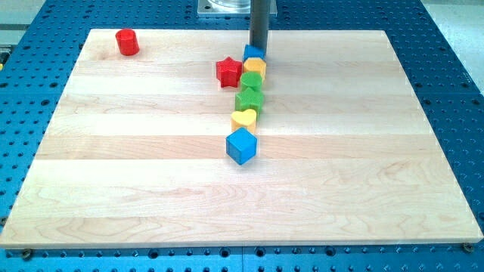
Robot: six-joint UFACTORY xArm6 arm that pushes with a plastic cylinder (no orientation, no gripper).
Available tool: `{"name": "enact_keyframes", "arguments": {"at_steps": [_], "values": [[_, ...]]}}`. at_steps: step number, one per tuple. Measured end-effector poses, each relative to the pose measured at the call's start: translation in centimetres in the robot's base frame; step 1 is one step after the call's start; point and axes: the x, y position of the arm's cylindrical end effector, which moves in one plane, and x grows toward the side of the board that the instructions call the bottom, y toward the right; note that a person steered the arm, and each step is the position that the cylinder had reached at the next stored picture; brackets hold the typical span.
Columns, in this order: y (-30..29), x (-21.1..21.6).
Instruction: Separate the green blocks
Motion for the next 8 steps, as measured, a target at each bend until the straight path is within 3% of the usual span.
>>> {"name": "enact_keyframes", "arguments": {"at_steps": [1, 3, 4, 5, 7, 8], "values": [[0.8, 5.9], [0.5, 11.7], [4.1, 17.4], [-0.7, 18.2], [-9.8, 9.8], [-10.3, 10.4]]}}
